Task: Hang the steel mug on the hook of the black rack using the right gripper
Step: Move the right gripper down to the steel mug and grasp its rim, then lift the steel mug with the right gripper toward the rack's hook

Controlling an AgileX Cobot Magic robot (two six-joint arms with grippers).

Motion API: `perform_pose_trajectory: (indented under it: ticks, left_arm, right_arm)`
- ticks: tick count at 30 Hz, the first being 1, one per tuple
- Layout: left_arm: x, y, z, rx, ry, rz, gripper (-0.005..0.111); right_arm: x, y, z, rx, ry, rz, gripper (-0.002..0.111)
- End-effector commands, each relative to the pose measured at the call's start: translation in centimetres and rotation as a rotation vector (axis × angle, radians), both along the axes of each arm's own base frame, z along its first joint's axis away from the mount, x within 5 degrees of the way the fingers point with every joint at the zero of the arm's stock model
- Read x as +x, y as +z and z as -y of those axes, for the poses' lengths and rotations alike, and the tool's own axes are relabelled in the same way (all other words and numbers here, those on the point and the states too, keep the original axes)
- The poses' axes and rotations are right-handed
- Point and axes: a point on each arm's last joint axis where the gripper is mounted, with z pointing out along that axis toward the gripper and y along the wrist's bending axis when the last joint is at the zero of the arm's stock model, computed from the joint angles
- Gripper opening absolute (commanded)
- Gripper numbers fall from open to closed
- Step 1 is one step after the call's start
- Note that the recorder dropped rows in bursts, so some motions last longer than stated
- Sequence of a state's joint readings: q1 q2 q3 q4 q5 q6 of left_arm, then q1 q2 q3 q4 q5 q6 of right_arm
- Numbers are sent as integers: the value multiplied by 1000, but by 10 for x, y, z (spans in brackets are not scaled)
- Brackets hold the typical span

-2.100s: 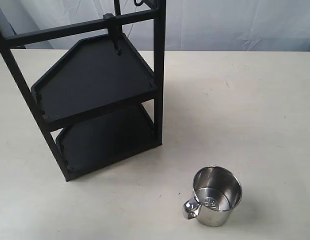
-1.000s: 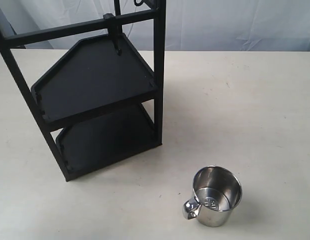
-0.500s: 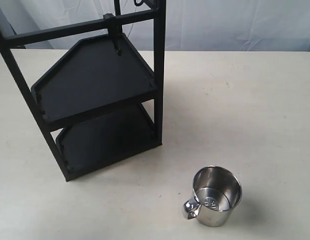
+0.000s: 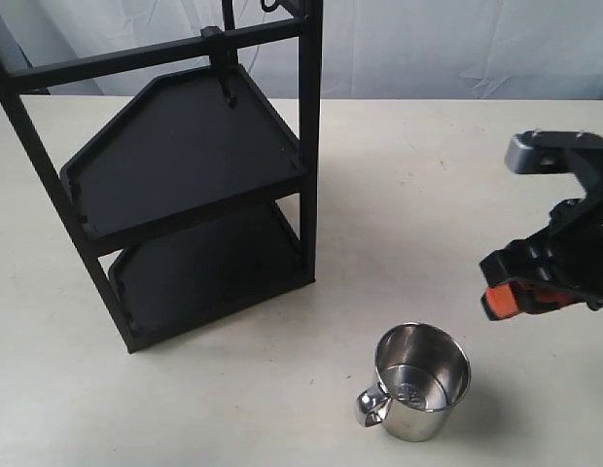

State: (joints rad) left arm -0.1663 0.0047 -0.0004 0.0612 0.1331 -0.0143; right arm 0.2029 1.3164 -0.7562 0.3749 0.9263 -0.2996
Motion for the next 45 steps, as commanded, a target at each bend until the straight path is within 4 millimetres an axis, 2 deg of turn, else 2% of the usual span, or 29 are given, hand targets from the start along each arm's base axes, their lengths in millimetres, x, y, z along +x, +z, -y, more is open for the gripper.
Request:
perform_pose_trajectory:
  ticks: [1, 11, 13, 15, 17, 19, 23, 27, 29, 30, 33, 36, 45]
  left_arm:
    - [0, 1, 0, 2, -4, 10, 2]
    - [0, 1, 0, 2, -4, 10, 2]
    - [0, 1, 0, 2, -4, 10, 2]
    - [0, 1, 0, 2, -4, 10, 2]
    - [0, 1, 0, 2, -4, 10, 2]
    - [0, 1, 0, 2, -4, 10, 2]
    - [0, 1, 0, 2, -4, 10, 2]
    - [0, 1, 0, 2, -4, 10, 2]
    - [0, 1, 0, 2, -4, 10, 2]
    - [0, 1, 0, 2, -4, 10, 2]
    - [0, 1, 0, 2, -4, 10, 2]
    - [0, 1, 0, 2, -4, 10, 2]
    - [0, 1, 0, 2, -4, 10, 2]
  right_arm:
    - [9, -17, -18, -19, 66, -14, 55]
    - [15, -51, -44, -62, 154, -70, 52]
    - [18, -57, -47, -70, 156, -63, 48]
    - [19, -62, -48, -66, 146, -79, 31]
    - [19, -63, -48, -62, 142, -87, 1]
    - [17, -61, -50, -42, 130, -104, 0]
    - [5, -44, -53, 36, 178, -135, -1]
    - [-13, -23, -59, 199, 302, -204, -1]
    - [-16, -11, -59, 323, 313, -216, -1]
    - [-14, -1, -57, 436, 288, -211, -1]
    - [0, 11, -49, 649, 149, -205, -1]
    - [15, 17, -58, 858, 0, -222, -1]
    - [36, 19, -66, 1050, -146, -199, -1]
